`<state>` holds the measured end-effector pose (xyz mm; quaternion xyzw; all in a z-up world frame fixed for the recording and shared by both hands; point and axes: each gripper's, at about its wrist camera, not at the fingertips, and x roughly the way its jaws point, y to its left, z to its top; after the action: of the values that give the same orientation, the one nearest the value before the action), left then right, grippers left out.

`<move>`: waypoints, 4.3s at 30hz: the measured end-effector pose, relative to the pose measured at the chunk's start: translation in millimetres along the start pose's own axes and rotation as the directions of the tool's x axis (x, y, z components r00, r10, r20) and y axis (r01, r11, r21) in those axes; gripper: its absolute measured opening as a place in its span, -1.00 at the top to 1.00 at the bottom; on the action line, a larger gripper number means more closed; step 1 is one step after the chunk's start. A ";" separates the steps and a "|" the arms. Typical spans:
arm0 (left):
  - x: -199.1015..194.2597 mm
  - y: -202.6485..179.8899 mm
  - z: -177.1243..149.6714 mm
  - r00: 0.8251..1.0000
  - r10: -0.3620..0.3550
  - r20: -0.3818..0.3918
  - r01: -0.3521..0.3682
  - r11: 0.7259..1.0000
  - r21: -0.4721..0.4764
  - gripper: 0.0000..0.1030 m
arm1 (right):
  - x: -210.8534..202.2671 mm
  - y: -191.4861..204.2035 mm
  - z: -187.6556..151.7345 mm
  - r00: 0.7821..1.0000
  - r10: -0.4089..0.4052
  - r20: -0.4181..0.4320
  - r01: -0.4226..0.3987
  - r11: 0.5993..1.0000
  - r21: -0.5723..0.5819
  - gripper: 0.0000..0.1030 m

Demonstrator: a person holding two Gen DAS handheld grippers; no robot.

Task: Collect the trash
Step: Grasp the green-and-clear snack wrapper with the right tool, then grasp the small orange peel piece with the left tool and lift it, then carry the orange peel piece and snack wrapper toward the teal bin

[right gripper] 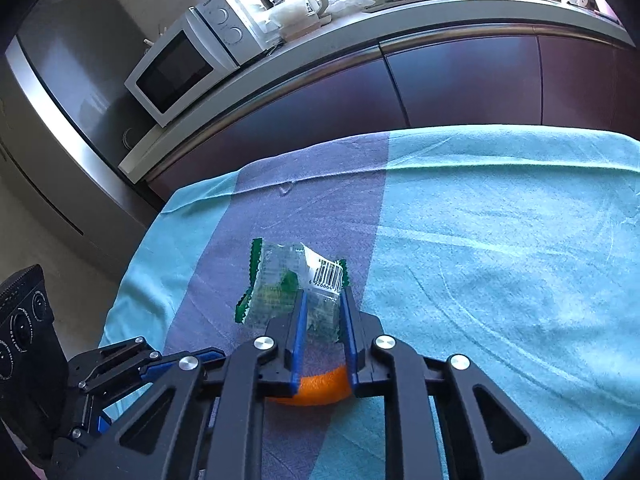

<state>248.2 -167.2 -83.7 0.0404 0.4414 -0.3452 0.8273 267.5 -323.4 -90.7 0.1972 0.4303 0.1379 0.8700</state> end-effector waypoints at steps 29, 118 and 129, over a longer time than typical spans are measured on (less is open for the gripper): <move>-13.8 -19.7 -23.4 1.000 0.014 0.010 -0.015 0.996 0.088 0.93 | -18.7 -2.3 -2.1 0.997 0.054 0.054 -0.056 0.998 0.029 0.80; -228.8 91.4 -174.1 0.932 0.302 0.201 -0.251 0.936 -0.246 0.93 | -16.0 141.5 -96.4 0.936 0.351 0.009 -0.350 0.936 -0.042 0.80; -246.6 110.7 -193.0 0.921 0.328 0.209 -0.260 0.919 -0.295 0.94 | -3.7 163.1 -105.9 0.929 0.370 -0.026 -0.371 0.927 -0.058 0.80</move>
<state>88.0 120.5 -40.2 -0.0472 0.3623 -0.1569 0.9176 168.8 -157.0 -71.2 0.2466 0.3874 0.3142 0.8309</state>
